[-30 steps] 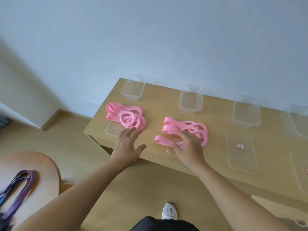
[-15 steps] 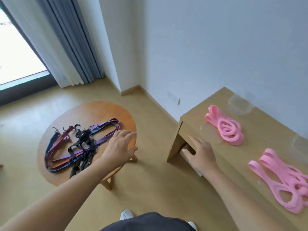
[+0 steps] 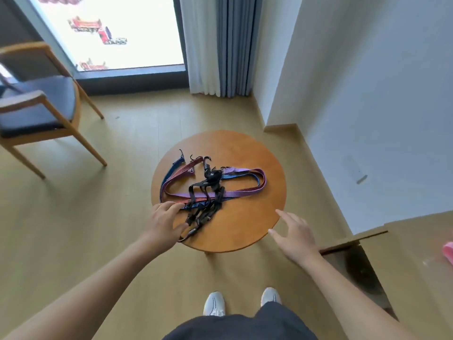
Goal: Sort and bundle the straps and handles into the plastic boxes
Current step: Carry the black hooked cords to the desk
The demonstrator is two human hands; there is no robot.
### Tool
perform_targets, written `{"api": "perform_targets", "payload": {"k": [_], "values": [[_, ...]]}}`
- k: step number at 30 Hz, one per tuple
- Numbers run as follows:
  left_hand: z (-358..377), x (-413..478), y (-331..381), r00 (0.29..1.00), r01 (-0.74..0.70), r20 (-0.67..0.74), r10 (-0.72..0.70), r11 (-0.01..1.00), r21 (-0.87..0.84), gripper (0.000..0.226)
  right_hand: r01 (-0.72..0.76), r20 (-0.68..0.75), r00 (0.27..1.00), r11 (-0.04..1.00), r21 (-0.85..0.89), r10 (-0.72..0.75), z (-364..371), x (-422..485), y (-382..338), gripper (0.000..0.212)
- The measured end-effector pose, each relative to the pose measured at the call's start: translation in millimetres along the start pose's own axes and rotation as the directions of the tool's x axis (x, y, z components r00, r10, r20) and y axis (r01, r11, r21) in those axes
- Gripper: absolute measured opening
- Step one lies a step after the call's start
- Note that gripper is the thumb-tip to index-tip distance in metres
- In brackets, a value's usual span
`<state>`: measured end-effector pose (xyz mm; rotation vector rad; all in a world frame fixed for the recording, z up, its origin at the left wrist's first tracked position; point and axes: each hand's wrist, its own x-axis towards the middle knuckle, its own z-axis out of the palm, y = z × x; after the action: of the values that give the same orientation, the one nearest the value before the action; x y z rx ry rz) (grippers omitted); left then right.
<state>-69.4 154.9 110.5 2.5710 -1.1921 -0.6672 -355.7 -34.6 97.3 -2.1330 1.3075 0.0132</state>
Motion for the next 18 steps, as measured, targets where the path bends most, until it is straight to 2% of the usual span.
{"api": "perform_targets", "payload": {"k": [5,8,10,14,18], "values": [[10.7,3.2,-22.2,0.983,0.185,0.021,-0.184,0.978,-0.098,0.058,0.148,0.195,0.972,0.985,-0.088,-0.128,31.1,52.4,-29.4,0.064],[22.5,8.4,-26.6,0.955,0.297,0.032,-0.296,0.941,-0.161,0.058,0.271,0.352,0.912,0.953,-0.133,-0.21,59.7,84.8,-49.5,0.064],[29.8,10.4,-26.4,0.926,0.375,0.035,-0.376,0.905,-0.201,0.058,0.359,0.479,0.842,0.921,-0.151,-0.249,82.9,101.9,-62.4,0.062],[44.5,10.4,-21.6,0.844,0.53,0.077,-0.53,0.807,-0.259,0.056,0.517,0.713,0.647,0.843,-0.149,-0.271,130.8,126.1,-82.6,0.062],[56.1,8.9,-17.3,0.761,0.641,0.115,-0.639,0.714,-0.282,0.054,0.657,0.829,0.46,0.749,-0.078,-0.317,177.3,144.4,-97.1,0.069]]}}
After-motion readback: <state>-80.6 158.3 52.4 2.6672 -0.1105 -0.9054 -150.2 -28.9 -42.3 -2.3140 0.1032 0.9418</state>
